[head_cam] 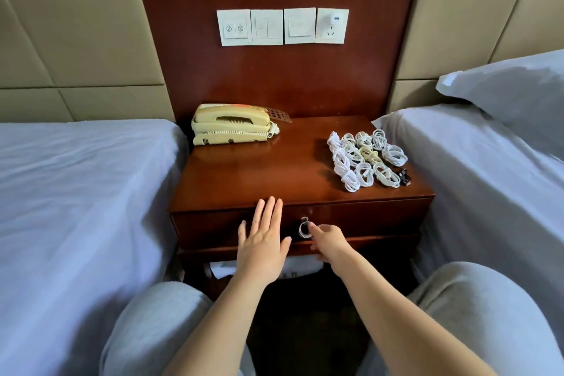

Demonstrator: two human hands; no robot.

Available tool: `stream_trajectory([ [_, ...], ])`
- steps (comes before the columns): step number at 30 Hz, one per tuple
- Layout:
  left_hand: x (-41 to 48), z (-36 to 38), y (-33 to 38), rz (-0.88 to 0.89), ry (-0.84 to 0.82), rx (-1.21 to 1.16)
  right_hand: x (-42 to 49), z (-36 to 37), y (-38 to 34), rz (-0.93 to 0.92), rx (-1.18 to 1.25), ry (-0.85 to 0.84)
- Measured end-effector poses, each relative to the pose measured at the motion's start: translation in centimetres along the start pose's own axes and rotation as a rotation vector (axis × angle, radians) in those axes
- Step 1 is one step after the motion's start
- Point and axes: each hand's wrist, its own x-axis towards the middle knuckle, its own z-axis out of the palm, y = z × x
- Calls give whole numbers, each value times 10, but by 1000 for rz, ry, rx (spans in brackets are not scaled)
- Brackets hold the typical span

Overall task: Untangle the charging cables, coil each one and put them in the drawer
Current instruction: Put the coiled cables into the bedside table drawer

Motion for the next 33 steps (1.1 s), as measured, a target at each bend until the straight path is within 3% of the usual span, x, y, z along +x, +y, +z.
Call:
stream_trajectory([
  [4, 1, -3, 0, -10, -29, 10, -3, -2, -1, -25, 9, -88],
  [14, -1, -5, 11, -47, 1, 331, -47, -38, 0, -261, -681, -145],
  [17, -1, -5, 15, -50, 0, 281, -68, -57, -12, -450, -803, -14],
  [20, -12, -6, 13, -16, -10, 228, -69, -62, -16, -807, -807, 144],
  [22, -19, -9, 11, -2, 15, 194, -58, -61, -16, -932, -878, 203],
  [29, -31, -23, 13, 46, -29, -6, -50, -57, -9, -857, -1059, 106],
  [33, -37, -28, 22, 122, -76, -57, -57, -63, -9, -790, -1022, 86],
])
